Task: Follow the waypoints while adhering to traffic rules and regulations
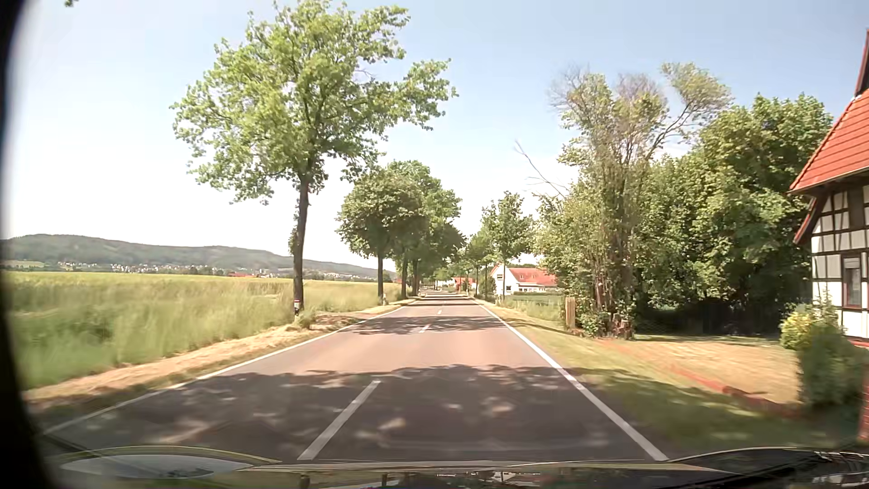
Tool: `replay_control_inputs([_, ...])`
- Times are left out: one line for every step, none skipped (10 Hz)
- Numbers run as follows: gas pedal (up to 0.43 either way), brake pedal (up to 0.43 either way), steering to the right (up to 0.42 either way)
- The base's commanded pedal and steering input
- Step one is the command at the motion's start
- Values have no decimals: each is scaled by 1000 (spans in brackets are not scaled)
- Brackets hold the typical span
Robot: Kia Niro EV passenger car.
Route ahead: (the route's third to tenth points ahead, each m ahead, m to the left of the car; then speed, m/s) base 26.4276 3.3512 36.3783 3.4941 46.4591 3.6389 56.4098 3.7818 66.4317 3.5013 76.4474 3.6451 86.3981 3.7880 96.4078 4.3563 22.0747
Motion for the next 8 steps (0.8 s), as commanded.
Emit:
replay_control_inputs([429,0,-4])
replay_control_inputs([429,0,-4])
replay_control_inputs([429,0,-4])
replay_control_inputs([429,0,-3])
replay_control_inputs([429,0,-1])
replay_control_inputs([429,0,0])
replay_control_inputs([429,0,0])
replay_control_inputs([429,0,0])
